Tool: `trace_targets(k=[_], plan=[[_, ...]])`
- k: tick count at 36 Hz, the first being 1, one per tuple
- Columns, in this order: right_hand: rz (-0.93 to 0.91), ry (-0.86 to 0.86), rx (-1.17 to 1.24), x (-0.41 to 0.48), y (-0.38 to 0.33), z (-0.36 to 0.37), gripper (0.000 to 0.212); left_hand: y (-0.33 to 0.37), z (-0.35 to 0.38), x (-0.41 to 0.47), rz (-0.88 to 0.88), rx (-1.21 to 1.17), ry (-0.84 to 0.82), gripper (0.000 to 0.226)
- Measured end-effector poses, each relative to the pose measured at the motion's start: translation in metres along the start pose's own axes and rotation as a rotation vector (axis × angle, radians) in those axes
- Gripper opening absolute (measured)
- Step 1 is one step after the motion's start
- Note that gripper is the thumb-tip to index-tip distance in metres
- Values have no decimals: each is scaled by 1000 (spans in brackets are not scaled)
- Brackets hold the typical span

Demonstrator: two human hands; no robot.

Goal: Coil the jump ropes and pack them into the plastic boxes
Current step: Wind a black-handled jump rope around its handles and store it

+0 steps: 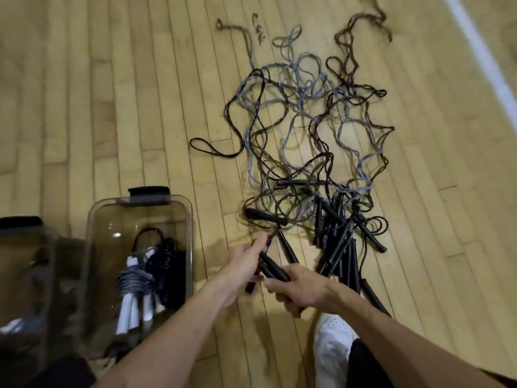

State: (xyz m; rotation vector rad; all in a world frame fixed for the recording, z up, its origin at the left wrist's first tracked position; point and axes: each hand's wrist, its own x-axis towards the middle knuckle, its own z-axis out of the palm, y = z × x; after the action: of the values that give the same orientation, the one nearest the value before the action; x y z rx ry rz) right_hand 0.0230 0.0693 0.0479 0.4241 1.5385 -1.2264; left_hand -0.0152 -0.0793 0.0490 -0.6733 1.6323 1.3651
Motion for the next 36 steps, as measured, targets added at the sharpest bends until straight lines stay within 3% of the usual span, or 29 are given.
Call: trace_targets(k=[5, 8, 13, 16, 23, 28, 31, 36], plan=[[18, -222, 85, -51, -30, 10, 20, 18, -9, -42, 101, 41, -31, 21], [-2, -268, 44, -88, -48, 14, 22, 38, -20, -74, 117, -105, -114, 17], [-182, -278, 8, -154, -87, 31, 27, 85, -25, -146, 208, -321, -174, 20], [-305, -306, 34, -210, -113, 39, 29, 113, -19, -199, 309, -318, -209, 27], [-559, -242, 25, -374, -151, 51, 27, 182, 1, -342, 644, -25, -205, 32], [-805, -165, -9, -496, -168, 82, 24, 221, 24, -478, 933, -61, -302, 35], [-966, -65, -33, -562, -173, 102, 25, 233, 42, -557, 1097, -9, -365, 49], [-1102, 50, -15, -660, -180, 131, 29, 242, 54, -667, 1284, 404, -117, 83]])
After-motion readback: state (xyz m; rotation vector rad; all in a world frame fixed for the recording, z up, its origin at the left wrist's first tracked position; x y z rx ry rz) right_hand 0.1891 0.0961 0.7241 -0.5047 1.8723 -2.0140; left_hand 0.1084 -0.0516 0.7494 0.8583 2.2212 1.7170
